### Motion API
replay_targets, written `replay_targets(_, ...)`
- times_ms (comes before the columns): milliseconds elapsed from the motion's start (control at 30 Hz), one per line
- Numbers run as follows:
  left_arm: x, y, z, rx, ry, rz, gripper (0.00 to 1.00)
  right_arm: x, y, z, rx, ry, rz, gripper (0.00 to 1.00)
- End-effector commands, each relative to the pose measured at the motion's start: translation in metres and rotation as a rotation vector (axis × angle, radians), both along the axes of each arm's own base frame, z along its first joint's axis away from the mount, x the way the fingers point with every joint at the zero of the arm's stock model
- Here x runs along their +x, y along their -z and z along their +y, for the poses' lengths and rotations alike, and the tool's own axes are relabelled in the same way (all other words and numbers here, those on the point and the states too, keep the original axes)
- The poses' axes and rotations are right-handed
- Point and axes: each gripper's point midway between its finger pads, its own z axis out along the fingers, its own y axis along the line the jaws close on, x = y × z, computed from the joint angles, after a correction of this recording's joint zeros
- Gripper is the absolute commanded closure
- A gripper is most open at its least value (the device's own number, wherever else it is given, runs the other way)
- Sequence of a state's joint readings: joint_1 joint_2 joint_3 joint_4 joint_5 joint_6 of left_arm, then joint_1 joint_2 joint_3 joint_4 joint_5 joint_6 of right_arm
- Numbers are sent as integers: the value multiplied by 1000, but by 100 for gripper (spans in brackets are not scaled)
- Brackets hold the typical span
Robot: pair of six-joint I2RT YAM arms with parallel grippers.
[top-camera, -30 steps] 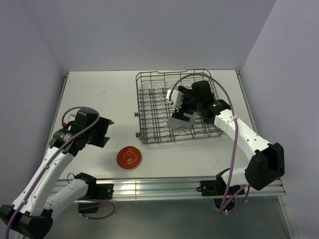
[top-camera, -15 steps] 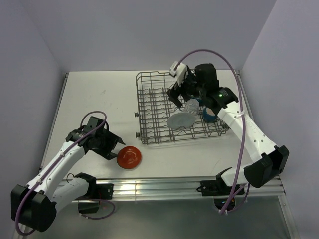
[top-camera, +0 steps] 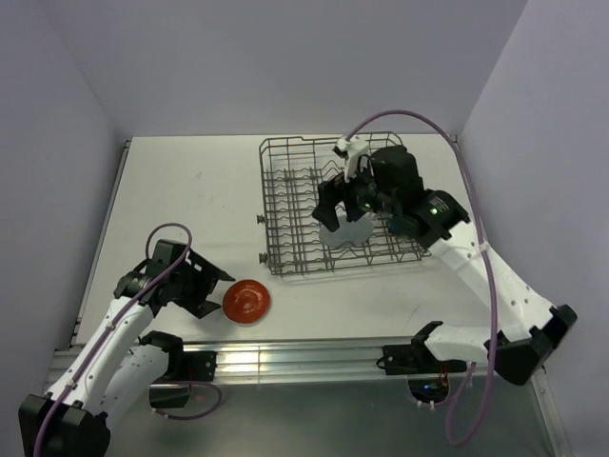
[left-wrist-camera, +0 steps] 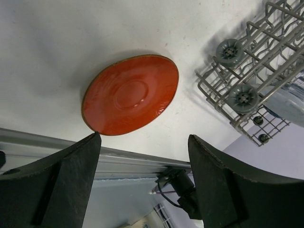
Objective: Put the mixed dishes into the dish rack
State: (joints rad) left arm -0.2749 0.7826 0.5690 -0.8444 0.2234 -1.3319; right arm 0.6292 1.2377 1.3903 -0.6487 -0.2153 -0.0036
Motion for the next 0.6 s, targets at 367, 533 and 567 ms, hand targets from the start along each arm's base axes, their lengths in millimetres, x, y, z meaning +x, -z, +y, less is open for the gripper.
replay_targets(367,9,28,29,161,-10,-145,30,-36,-61,-33,180,80,-137,0)
replay_targets(533,15,37,27,152,-7,-181,30,-45,-67,-45,181,96,-173,0)
replay_targets(567,15,39,27,146,-18,-174,30,-48,-68,-48,180,97,-180,0)
